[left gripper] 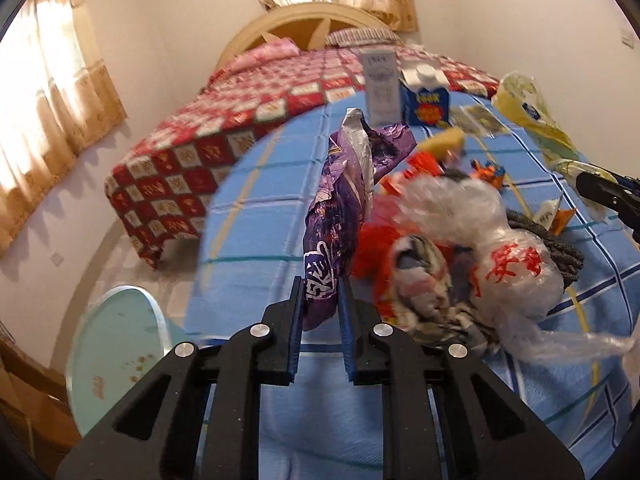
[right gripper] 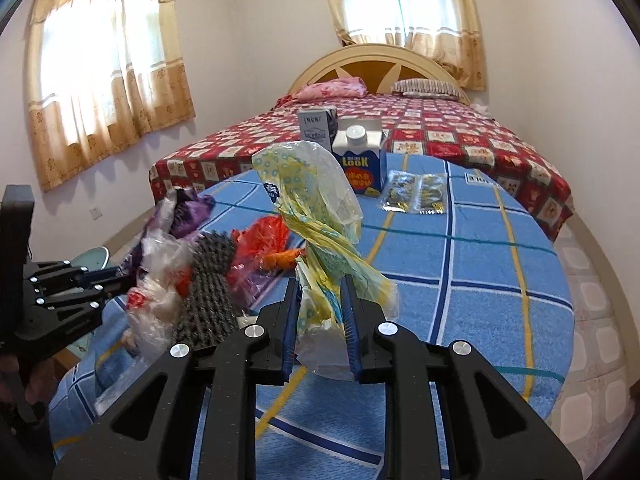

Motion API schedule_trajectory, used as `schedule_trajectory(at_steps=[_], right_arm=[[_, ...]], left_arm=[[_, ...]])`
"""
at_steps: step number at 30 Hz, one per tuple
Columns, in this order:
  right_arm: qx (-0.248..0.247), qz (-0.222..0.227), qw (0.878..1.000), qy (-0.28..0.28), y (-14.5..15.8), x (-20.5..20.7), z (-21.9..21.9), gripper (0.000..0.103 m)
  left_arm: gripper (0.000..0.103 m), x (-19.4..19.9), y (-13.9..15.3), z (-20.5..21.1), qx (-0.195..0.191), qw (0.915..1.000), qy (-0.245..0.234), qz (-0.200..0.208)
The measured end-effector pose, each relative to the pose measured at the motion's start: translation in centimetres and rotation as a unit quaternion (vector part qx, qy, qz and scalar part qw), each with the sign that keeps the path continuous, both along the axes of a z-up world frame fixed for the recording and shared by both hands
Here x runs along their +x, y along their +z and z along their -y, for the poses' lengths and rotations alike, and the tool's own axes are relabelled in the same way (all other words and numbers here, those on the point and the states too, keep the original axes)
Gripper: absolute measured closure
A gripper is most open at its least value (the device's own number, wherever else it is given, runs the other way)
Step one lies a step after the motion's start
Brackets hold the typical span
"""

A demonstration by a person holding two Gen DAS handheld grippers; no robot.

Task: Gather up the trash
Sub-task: 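Grasp the purple wrapper with the left tool while the right tool grasps the clear plastic bag, then move both held items over the blue bin and open both tools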

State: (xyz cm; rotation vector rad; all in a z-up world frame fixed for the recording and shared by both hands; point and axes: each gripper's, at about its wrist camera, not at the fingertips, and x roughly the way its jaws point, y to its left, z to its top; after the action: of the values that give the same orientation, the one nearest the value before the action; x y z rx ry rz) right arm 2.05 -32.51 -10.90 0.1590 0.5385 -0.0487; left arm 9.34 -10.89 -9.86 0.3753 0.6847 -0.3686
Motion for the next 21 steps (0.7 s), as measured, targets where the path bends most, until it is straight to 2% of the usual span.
schedule_trajectory(at_steps=[7, 21], right_arm=[[-0.012, 0.01, 1.0, 0.02, 1.5, 1.0, -2.0, 0.082], [-0.06, 0.02, 0.991, 0.115, 4.5, 4.6, -11.8, 0.082]], left_arm=[[0.087, -0.4, 2.2, -3.9, 0.013, 0.9989, 0.039, 0.023], [0.086, 0.0, 2.3, -12.5, 0.046, 0.9899, 0.132, 0.025]])
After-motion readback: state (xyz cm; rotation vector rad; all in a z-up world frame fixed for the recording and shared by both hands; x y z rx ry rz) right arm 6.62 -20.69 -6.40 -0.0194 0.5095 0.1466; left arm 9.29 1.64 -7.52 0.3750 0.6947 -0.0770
